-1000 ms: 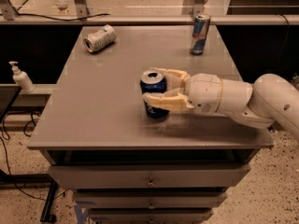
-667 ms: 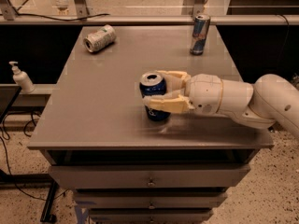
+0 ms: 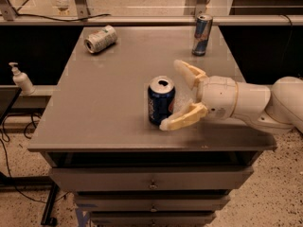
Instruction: Place pepsi can upright
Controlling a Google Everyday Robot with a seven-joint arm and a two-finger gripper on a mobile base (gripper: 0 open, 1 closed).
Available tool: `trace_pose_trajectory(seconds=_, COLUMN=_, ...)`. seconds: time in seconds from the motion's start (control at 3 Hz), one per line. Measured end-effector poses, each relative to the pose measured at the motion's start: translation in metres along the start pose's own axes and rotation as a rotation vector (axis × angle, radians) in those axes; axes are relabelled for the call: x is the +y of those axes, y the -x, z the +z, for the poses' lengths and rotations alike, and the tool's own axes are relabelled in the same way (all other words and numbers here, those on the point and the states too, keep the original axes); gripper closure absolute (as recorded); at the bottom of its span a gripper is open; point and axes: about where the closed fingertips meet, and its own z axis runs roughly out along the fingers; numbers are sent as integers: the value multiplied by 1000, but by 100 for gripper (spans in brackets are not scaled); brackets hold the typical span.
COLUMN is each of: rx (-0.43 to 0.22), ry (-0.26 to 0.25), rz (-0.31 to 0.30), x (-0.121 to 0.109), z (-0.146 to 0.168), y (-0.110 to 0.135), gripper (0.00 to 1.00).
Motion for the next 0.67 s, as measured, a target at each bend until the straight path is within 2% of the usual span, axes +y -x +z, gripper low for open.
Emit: trace_pose_trajectory(seconds=0.67, rx=106, ry=-90, rz=-24, x=0, z=-84, y=35, gripper=0)
